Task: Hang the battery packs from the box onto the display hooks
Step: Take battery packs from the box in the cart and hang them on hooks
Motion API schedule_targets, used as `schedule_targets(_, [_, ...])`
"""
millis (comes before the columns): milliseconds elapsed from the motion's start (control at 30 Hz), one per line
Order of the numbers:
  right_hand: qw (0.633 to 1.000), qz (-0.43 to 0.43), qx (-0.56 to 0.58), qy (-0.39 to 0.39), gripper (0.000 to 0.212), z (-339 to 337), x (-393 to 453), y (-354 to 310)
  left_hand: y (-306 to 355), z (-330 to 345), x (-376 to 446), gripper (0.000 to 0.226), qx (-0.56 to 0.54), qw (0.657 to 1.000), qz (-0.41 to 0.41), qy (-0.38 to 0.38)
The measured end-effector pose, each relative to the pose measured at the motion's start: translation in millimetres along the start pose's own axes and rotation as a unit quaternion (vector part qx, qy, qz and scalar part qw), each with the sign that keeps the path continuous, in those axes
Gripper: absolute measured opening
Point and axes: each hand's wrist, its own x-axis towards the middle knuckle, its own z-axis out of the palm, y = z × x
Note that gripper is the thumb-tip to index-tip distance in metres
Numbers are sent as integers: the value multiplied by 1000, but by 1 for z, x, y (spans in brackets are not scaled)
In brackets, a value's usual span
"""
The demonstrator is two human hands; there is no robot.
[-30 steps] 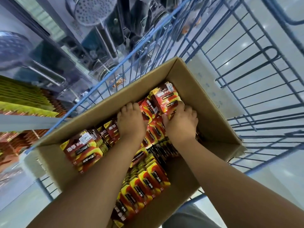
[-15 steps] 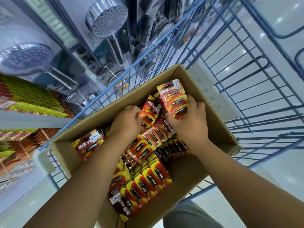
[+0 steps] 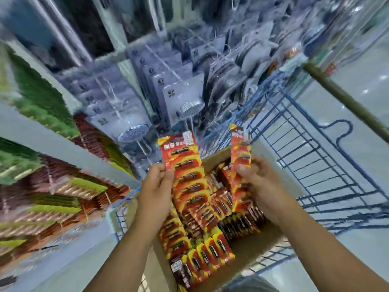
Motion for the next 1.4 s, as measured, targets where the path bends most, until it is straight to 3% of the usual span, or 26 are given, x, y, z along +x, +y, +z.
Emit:
schedule_targets(167, [988, -51, 13, -143, 73, 69, -40, -64, 58, -81, -53, 16, -115, 990, 17, 79])
schedule_targets(267, [973, -78, 14, -219, 58, 123, -65, -93, 78, -133, -84, 18, -118, 984, 54, 124])
schedule_targets(467, [952, -122, -33, -280, 109, 234, -112, -120, 116, -229, -143, 17, -184, 949, 88, 240])
schedule_targets(567, [942, -139, -40, -302, 88, 284, -137, -133, 132, -274, -166, 18, -198, 931, 115, 285])
schedule_targets(833, [927, -235, -46, -288, 24, 374, -177, -163, 163, -354, -171, 17, -170, 912, 169, 334])
schedule_targets(1133, [934, -283, -65, -206, 21, 401, -179, -181, 171, -376, -131, 17, -148, 926, 181, 297])
schedule_targets(1400, [931, -290, -94, -199, 29, 410, -161, -185, 182, -380, -117, 19, -135, 931, 163, 298])
